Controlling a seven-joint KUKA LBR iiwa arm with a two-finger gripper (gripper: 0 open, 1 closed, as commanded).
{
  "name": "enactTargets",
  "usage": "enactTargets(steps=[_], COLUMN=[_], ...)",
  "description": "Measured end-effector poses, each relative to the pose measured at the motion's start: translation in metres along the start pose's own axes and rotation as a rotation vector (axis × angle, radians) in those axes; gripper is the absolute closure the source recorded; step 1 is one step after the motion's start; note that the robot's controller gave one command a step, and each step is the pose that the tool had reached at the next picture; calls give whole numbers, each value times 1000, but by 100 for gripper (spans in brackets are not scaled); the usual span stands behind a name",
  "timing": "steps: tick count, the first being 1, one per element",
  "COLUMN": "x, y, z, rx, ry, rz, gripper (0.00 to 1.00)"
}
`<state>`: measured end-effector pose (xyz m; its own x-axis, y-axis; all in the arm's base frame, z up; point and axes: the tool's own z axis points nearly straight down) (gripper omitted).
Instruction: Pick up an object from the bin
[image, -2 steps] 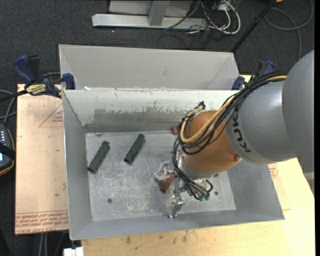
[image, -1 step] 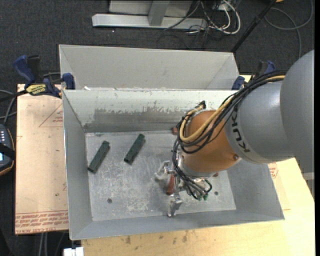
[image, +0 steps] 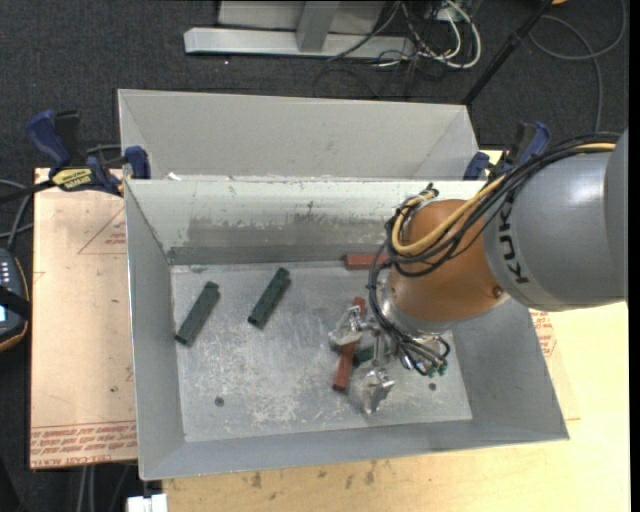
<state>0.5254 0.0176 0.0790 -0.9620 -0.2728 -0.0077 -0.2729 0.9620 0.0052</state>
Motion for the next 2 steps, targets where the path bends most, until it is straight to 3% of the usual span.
enactTargets(steps=[1,2], x=[-8,-8], y=[-27,-28], z=[-4,-4], rx=[5,5], ry=[-2,-2], rz=[227,227], gripper=[100,100])
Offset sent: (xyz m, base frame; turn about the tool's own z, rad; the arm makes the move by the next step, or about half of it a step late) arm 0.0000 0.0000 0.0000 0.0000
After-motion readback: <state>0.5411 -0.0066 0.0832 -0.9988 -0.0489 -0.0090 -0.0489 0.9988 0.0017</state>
